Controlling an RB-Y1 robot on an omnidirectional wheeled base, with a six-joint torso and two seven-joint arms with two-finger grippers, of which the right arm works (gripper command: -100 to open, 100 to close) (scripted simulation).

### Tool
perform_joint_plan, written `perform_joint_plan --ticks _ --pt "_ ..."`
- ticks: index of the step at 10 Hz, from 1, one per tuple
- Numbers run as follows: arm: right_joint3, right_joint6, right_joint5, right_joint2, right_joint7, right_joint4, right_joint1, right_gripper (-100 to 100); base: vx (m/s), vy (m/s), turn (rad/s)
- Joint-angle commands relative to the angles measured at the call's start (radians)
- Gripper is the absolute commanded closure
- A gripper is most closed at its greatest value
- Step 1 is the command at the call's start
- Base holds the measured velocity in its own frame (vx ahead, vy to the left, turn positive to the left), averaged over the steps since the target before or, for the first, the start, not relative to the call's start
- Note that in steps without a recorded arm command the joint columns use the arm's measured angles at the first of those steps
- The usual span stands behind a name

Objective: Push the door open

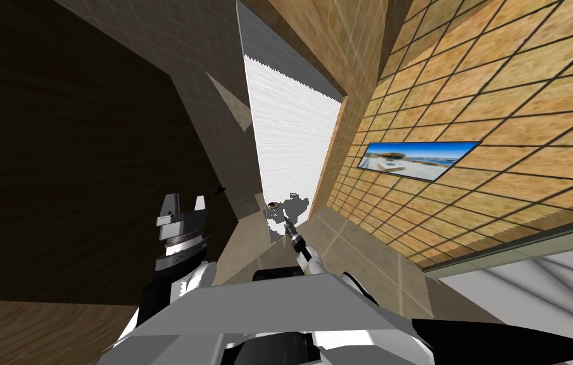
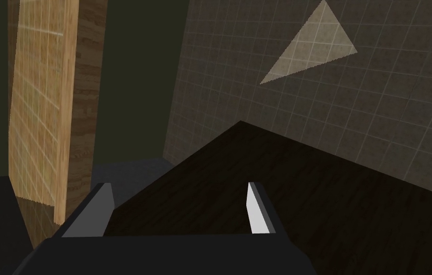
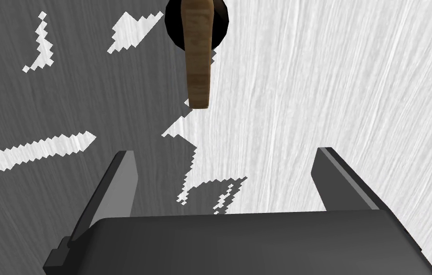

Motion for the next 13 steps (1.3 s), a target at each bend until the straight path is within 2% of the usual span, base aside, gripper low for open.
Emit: perform_joint_plan --ticks 1,3,7,10,12,13 --pt "0.001 -0.01 0.002 0.006 0.003 0.035 -0.015 -100 0.043 -0.046 0.021" --pt "-0.003 -0.012 -0.002 -0.007 0.006 0.035 -0.013 -100 0.055 0.006 0.018" --pt "-0.011 -0.013 -0.008 -0.015 0.017 0.039 -0.011 -100 0.179 0.104 0.03" --pt "-0.017 -0.013 -0.013 -0.004 0.026 0.043 -0.009 -100 0.221 0.101 0.031" --pt "-0.022 -0.014 -0.017 0.017 0.033 0.046 -0.008 -100 0.192 0.105 0.036" --pt "-0.022 -0.019 -0.017 0.012 0.033 0.054 -0.012 -100 0.087 0.038 0.003"
